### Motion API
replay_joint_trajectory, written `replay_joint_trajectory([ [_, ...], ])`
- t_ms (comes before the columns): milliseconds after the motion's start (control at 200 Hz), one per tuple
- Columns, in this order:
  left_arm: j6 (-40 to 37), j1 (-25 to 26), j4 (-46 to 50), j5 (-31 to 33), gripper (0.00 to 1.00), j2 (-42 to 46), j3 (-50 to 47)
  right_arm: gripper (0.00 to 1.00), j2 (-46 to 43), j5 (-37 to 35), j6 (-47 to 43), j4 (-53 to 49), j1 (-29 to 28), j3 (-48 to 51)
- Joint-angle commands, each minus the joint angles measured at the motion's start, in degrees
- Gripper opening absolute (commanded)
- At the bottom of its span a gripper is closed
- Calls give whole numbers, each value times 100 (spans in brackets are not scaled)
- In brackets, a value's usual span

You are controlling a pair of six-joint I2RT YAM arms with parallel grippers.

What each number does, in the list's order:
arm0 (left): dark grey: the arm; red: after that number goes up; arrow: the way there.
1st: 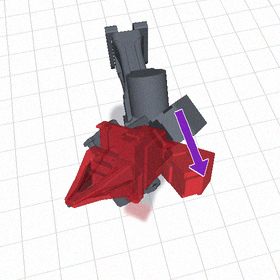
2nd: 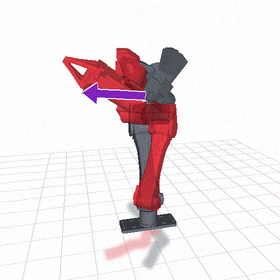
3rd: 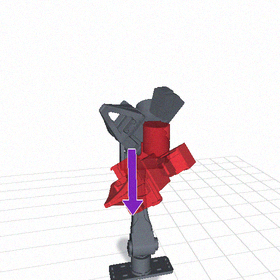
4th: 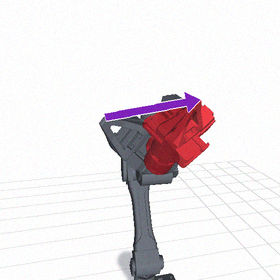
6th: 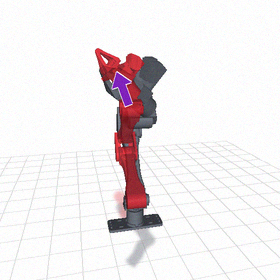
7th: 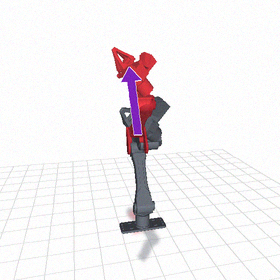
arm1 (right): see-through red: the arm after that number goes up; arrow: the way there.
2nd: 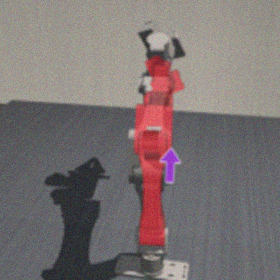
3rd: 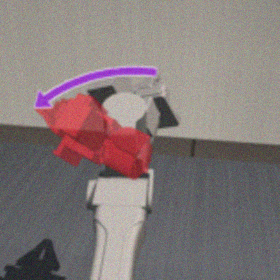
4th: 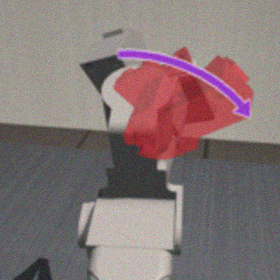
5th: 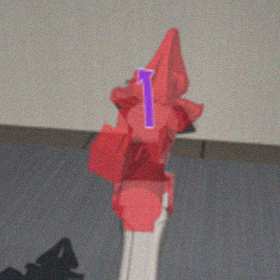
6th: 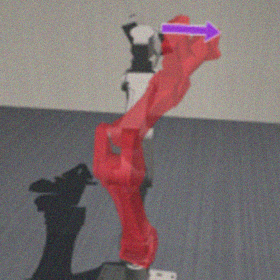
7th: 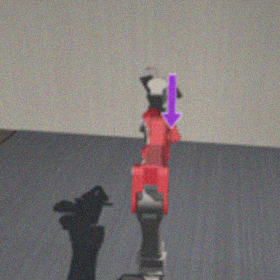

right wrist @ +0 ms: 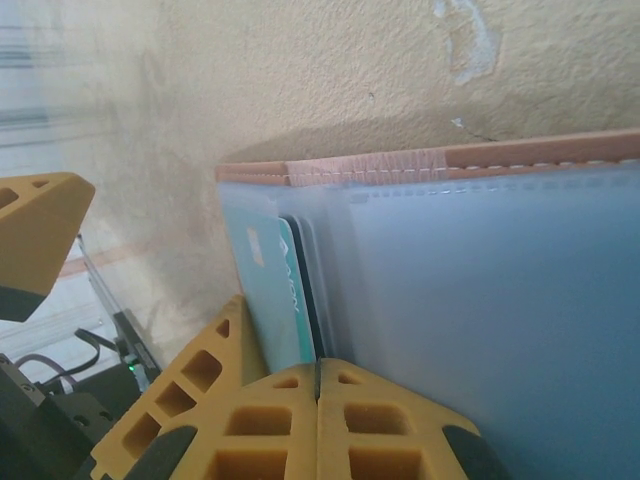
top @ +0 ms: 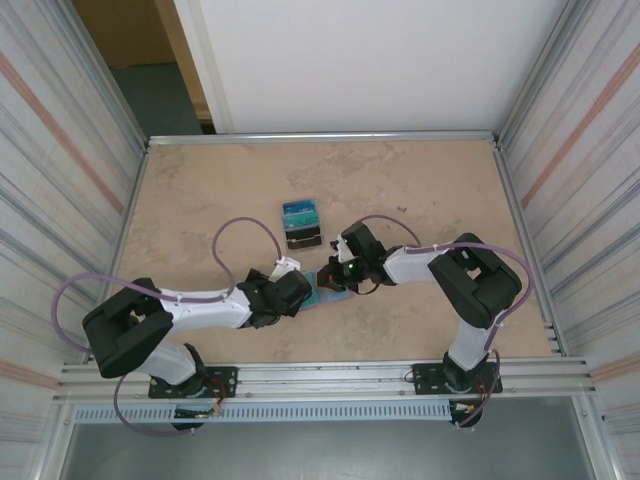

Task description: Take the credit cards out of the card holder

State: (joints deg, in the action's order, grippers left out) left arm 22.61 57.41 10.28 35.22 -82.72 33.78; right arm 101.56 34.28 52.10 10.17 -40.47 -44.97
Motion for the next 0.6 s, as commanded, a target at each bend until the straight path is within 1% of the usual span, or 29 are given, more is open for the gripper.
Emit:
replay_joint_trajectory([
  [0,181,52,161,135,99,-18,128,0,-56,-142,-143,-394,-22,1],
  [200,181,51,204,123,99,2,122,0,-294,-755,-518,-1292,-6,-203],
  [591,148,51,233,189,99,44,128,0,-427,-1068,-732,-1909,52,-457],
])
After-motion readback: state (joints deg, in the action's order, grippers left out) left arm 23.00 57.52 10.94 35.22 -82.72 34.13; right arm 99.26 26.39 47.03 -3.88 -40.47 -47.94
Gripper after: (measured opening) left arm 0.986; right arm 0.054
